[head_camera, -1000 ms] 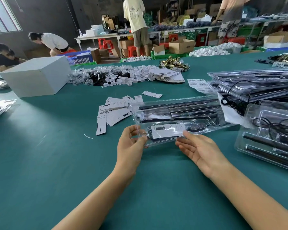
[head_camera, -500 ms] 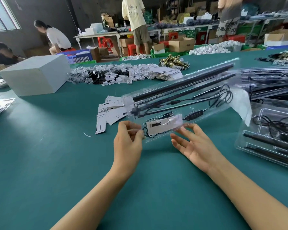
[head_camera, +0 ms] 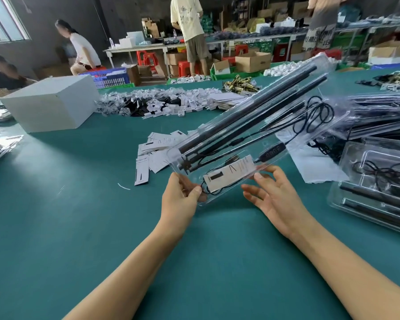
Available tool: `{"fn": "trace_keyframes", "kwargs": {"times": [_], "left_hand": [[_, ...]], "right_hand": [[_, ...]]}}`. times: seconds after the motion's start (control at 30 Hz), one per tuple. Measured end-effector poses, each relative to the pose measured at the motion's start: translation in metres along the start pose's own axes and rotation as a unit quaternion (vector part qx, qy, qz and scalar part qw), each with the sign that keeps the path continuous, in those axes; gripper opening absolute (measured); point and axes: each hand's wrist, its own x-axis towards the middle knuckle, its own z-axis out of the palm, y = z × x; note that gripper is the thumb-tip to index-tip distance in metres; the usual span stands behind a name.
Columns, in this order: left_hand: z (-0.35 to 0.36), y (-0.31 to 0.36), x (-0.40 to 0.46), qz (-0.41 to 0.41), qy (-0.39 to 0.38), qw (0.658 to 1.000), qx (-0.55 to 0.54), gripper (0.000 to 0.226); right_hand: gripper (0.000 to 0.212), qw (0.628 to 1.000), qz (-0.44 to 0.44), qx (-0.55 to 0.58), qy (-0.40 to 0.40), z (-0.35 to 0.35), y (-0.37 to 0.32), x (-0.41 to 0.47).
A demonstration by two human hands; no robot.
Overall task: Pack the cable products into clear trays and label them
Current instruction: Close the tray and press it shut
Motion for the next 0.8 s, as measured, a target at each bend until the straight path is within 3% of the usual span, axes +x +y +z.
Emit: {"fn": "trace_keyframes", "kwargs": {"times": [0.3,0.43,0.5,0.57,0.63,0.73,0.8], "left_hand": [[-0.003,-0.003,0.001,-0.001,-0.048,0.996,-0.078,0.013],[-0.003,0.000,0.002,-0.066,-0.082,0.972,-0.208,0.009],[-0.006,0.004,0.007,-0.111,-0.088,0.949,-0.283,0.013],[-0.012,0.005,0.011,-0.124,-0.089,0.940,-0.306,0.019],[-0.017,0.007,0.014,-0.115,-0.090,0.938,-0.313,0.021],[-0.024,0.008,0.015,-0.080,-0.085,0.944,-0.309,0.019],[-0.026,0.008,0.016,-0.060,-0.084,0.944,-0.315,0.022]], "right_hand": [[0.007,0.999,0.013,0.026,0.016,-0.003,-0.002,0.000],[0.002,0.999,0.016,-0.005,0.031,-0.008,-0.003,0.002],[0.006,0.999,0.015,-0.039,0.034,-0.008,-0.003,0.003],[0.012,0.981,-0.034,-0.180,0.060,-0.009,-0.001,0.002],[0.031,0.897,-0.140,-0.400,0.126,-0.011,0.003,0.000],[0.067,0.719,-0.284,-0.609,0.178,-0.012,0.000,-0.004],[0.081,0.593,-0.314,-0.720,0.178,-0.014,-0.005,-0.005]]}}
